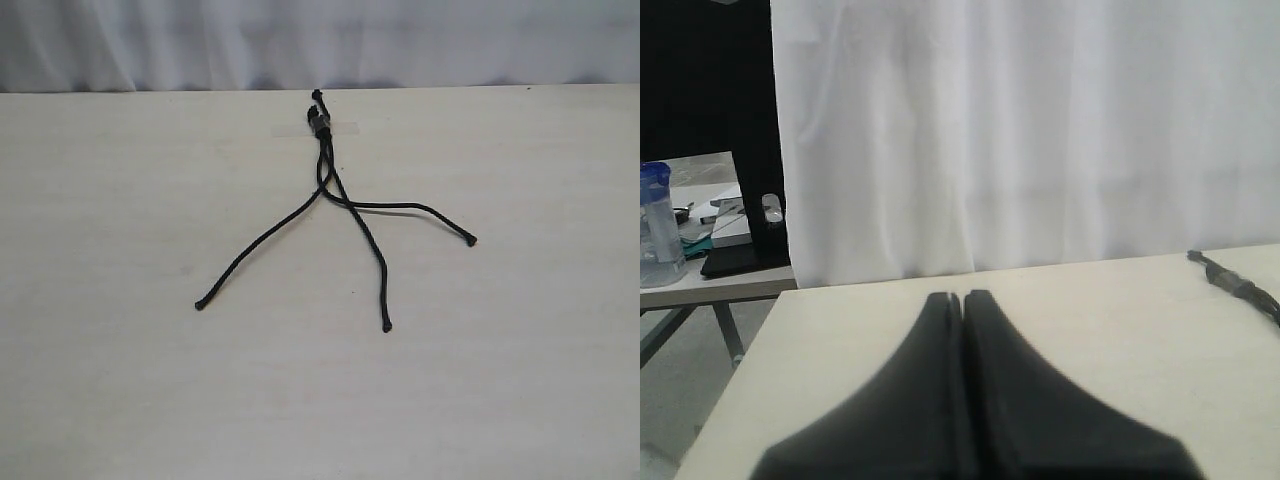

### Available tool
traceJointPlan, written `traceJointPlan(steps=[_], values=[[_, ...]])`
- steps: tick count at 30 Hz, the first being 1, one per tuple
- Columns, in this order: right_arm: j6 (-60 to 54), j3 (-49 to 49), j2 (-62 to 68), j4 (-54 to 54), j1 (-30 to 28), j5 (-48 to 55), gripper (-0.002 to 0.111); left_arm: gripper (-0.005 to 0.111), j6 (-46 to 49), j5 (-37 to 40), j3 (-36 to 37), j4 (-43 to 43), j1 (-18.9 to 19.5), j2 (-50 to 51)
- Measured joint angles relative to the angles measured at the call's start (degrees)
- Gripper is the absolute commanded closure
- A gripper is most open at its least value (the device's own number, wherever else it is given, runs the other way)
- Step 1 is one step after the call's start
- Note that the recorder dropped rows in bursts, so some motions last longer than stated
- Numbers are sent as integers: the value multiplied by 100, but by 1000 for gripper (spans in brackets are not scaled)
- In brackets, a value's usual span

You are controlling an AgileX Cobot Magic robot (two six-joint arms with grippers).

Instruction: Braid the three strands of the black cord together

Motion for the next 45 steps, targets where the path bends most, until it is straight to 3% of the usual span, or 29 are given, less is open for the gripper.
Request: traceJointPlan(steps=[8, 45], values=[[-976, 0, 0, 507, 0, 344, 104, 107, 0, 0, 0, 0, 0, 0], [-994, 0, 0, 581, 0, 382, 104, 107, 0, 0, 0, 0, 0, 0]])
